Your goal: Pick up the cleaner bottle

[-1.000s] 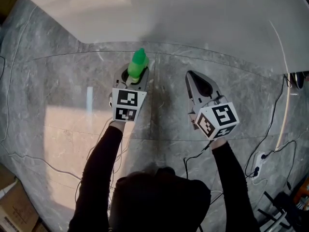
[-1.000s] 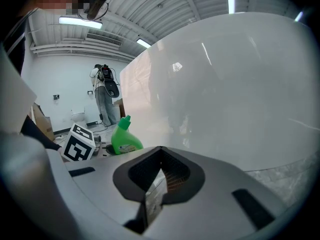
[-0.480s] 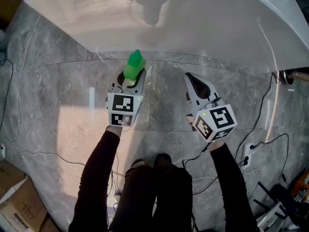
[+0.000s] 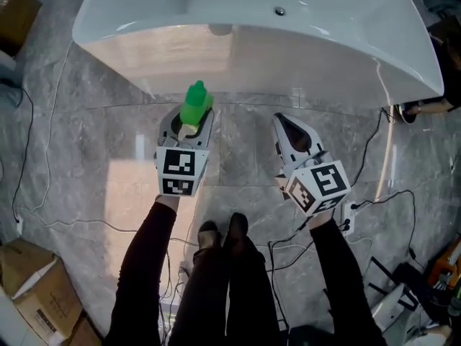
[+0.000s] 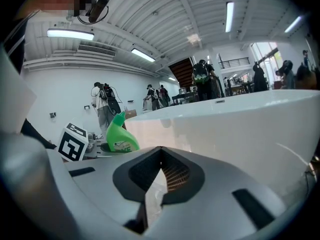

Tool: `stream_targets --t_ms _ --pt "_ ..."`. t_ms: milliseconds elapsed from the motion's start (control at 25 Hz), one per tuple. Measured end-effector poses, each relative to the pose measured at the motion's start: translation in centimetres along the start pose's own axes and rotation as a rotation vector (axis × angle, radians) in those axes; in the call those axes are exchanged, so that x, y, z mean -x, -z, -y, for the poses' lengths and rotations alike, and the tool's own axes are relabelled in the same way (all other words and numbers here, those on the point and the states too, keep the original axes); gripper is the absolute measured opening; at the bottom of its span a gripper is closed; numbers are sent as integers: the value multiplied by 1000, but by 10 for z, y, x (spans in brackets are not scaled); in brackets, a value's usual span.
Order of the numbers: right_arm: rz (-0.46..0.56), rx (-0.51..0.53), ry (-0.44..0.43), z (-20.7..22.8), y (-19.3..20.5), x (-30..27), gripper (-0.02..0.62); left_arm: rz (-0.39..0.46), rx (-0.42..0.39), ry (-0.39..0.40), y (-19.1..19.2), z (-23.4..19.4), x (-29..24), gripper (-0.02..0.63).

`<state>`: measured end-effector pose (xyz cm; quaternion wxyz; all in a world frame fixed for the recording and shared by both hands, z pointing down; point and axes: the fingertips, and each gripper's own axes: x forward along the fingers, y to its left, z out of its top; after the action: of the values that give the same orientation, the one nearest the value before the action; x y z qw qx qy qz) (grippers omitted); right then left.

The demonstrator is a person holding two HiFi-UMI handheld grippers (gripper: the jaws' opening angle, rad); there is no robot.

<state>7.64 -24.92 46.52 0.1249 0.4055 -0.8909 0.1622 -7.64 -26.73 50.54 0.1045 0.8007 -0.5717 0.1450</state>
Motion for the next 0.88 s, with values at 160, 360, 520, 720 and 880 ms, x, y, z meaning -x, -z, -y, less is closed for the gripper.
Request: stream_targets --t_ms 160,360,520,720,880 --pt "13 6 0 -12 -62 32 0 18 -10 16 -67 8 29 184" --pt "28 15 11 -25 -118 58 1 44 -17 33 -132 12 57 184" --pt "57 24 11 -29 -155 72 2 51 -11 38 -171 13 70 184" --pt "62 14 22 -36 -189 82 2 50 -15 40 -202 15 87 184" --pt "69 14 18 -44 -209 85 2 40 -15 47 -217 16 99 184"
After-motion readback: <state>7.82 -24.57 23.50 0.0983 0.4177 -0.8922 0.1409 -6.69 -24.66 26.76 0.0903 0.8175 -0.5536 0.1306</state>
